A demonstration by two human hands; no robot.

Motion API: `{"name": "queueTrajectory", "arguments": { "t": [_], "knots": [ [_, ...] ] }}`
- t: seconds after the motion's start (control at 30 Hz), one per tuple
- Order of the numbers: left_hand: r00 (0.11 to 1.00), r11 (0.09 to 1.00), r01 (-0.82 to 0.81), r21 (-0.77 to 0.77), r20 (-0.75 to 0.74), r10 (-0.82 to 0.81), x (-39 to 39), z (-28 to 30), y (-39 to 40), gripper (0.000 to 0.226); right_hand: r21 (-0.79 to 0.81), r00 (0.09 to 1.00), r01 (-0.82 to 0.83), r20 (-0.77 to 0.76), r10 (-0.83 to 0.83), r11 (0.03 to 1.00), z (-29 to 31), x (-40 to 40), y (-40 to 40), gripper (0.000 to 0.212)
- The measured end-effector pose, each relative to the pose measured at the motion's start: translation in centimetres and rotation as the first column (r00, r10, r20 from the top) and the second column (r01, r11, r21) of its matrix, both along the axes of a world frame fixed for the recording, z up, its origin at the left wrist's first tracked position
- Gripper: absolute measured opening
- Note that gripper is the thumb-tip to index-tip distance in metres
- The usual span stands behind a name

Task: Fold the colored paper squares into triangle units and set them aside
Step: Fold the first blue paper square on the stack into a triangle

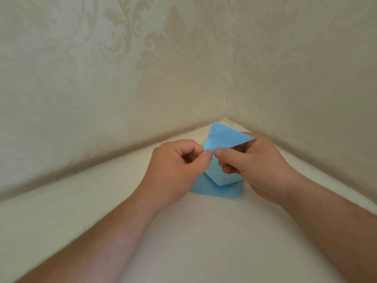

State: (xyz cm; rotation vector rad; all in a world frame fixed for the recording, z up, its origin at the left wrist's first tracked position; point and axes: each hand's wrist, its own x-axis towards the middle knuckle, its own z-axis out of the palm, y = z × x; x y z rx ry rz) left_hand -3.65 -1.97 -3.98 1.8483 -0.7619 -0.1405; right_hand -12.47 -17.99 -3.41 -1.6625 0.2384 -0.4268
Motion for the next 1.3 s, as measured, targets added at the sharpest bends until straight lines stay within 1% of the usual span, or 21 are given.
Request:
{"name": "queueTrajectory", "arguments": {
  "t": [0.1,0.13,0.23,0.27,0.37,0.43,0.5,0.6,0.77,0.83,0.93,1.03,1.2,1.3],
  "knots": [
    [1.0,1.0,0.013,-0.001,0.028,-0.013,0.0,0.0,0.1,0.027,-0.003,1.0,-0.024,0.007,0.024,1.0,0.1,0.1,-0.2,0.03],
    [0.999,1.0,0.015,-0.007,0.038,-0.015,-0.1,0.0,0.1,0.028,-0.007,0.999,-0.032,0.009,0.032,0.999,0.1,0.1,-0.3,0.031],
    [0.998,1.0,0.002,-0.012,0.07,-0.001,-0.2,0.2,0.3,0.034,-0.015,0.999,-0.034,0.012,0.034,0.999,0.0,0.1,-0.3,0.021],
    [0.997,1.0,-0.004,-0.007,0.08,0.005,-0.1,0.2,0.3,0.034,-0.022,1.0,-0.019,0.015,0.019,1.0,0.0,0.1,-0.4,0.022],
    [0.994,1.0,-0.019,0.011,0.106,0.018,0.0,0.2,0.4,0.035,-0.058,1.0,0.012,0.015,-0.011,0.998,-0.1,0.2,-0.6,0.037],
    [0.993,0.999,-0.024,0.02,0.118,0.022,-0.1,0.3,0.3,0.036,-0.068,1.0,0.007,0.013,-0.006,0.998,0.0,0.2,-0.5,0.04],
    [0.993,0.999,-0.033,0.015,0.117,0.031,0.0,0.2,0.3,0.035,-0.058,1.0,0.011,0.016,-0.01,0.998,0.0,0.2,-0.6,0.037],
    [0.992,0.999,-0.044,0.007,0.122,0.043,0.2,0.2,0.4,0.033,-0.062,1.0,0.02,0.018,-0.019,0.998,-0.1,0.2,-1.0,0.021],
    [0.99,0.999,-0.045,-0.001,0.134,0.044,0.4,0.1,0.6,0.031,-0.025,1.0,-0.005,-0.009,0.005,1.0,-0.1,0.2,-1.3,0.014],
    [0.991,0.999,-0.036,-0.006,0.128,0.037,0.5,0.1,0.6,0.03,-0.02,1.0,-0.006,-0.01,0.006,1.0,0.0,0.2,-1.5,0.015],
    [0.994,0.999,-0.039,-0.015,0.099,0.04,0.6,0.1,0.5,0.031,0.05,1.0,-0.022,-0.001,0.022,0.998,0.2,0.2,-1.5,0.016],
    [0.997,0.999,-0.038,-0.038,0.063,0.041,0.9,0.1,0.5,0.029,0.104,1.0,0.021,0.018,-0.023,0.994,0.3,0.2,-1.8,0.015],
    [1.0,1.0,-0.006,-0.026,0.029,0.007,1.0,-0.1,0.5,0.025,0.159,0.998,0.047,0.041,-0.054,0.986,0.4,0.3,-1.9,0.024],
    [1.0,1.0,-0.004,-0.03,0.008,0.005,1.2,-0.1,0.6,0.025,0.178,0.992,0.086,0.072,-0.1,0.98,0.6,0.2,-2.3,0.03]
  ]
}}
